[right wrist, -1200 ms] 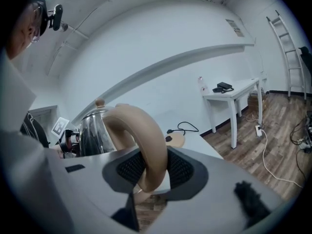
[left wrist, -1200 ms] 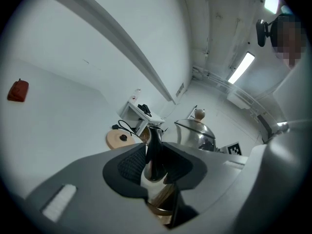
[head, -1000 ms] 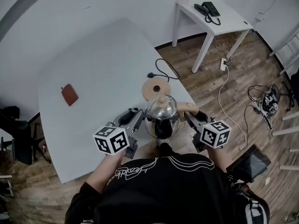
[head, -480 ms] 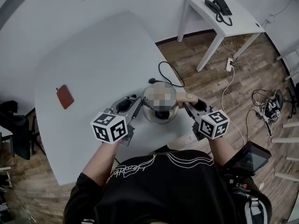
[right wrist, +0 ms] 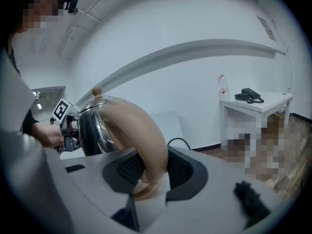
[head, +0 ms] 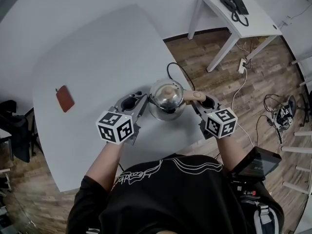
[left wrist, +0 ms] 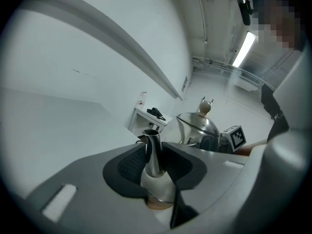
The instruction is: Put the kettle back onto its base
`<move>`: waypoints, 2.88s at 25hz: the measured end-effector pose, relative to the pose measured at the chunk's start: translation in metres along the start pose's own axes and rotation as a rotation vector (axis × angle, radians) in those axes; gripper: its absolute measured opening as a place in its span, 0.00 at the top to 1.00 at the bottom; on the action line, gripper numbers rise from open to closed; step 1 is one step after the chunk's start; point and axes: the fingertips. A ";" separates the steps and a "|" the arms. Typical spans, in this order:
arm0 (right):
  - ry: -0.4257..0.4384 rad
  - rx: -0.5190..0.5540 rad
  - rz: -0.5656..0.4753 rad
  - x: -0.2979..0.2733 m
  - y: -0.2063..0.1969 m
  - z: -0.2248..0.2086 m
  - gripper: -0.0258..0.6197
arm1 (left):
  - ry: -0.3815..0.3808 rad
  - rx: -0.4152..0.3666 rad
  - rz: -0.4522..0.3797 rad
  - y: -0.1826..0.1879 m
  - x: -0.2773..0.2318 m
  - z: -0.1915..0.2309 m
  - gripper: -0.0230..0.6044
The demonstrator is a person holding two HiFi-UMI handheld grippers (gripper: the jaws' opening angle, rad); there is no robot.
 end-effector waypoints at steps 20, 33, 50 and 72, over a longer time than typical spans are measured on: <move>0.006 -0.026 0.008 -0.014 -0.016 -0.010 0.77 | 0.020 0.038 0.016 -0.019 -0.008 0.009 0.79; 0.015 -0.075 -0.020 -0.016 -0.022 -0.013 0.77 | 0.065 0.074 -0.022 -0.020 -0.009 0.010 0.80; -0.093 -0.032 0.029 0.047 -0.042 0.024 0.68 | -0.024 0.120 0.026 -0.055 0.048 -0.031 0.69; 0.247 -0.117 -0.052 0.199 -0.033 0.291 0.95 | -0.360 -0.104 0.001 -0.058 0.223 -0.214 0.95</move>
Point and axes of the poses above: the fingertips, and each gripper's own axes: x backward along the fingers, z to its left, y out of its top, and after that the axes turned 1 degree about y, right-handed
